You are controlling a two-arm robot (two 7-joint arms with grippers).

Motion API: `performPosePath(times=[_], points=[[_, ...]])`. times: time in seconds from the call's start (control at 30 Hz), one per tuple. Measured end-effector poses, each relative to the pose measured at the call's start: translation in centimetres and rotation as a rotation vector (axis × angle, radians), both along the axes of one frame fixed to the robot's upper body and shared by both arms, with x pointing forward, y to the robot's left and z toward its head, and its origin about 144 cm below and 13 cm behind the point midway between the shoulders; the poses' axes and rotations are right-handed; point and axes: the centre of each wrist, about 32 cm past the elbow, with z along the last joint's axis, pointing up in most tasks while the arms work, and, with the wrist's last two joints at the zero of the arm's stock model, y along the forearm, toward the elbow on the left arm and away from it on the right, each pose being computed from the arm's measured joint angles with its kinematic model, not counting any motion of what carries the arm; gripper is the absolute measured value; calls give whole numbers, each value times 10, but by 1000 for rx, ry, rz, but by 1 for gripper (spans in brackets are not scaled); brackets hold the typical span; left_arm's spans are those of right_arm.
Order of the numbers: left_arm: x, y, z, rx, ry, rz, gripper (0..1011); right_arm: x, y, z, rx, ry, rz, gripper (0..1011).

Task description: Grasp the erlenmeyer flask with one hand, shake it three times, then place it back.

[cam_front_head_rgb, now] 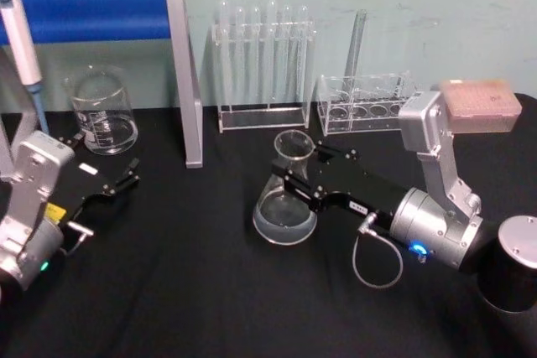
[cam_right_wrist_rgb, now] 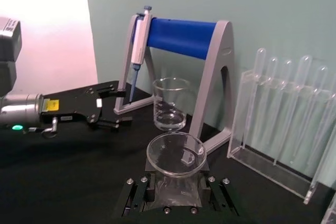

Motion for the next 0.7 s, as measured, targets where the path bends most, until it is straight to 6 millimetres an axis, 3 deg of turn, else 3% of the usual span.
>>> performPosePath(times=[0.7], points=[[0, 0, 0, 0, 0, 0, 1001, 3, -4, -15, -36, 29, 59, 456]])
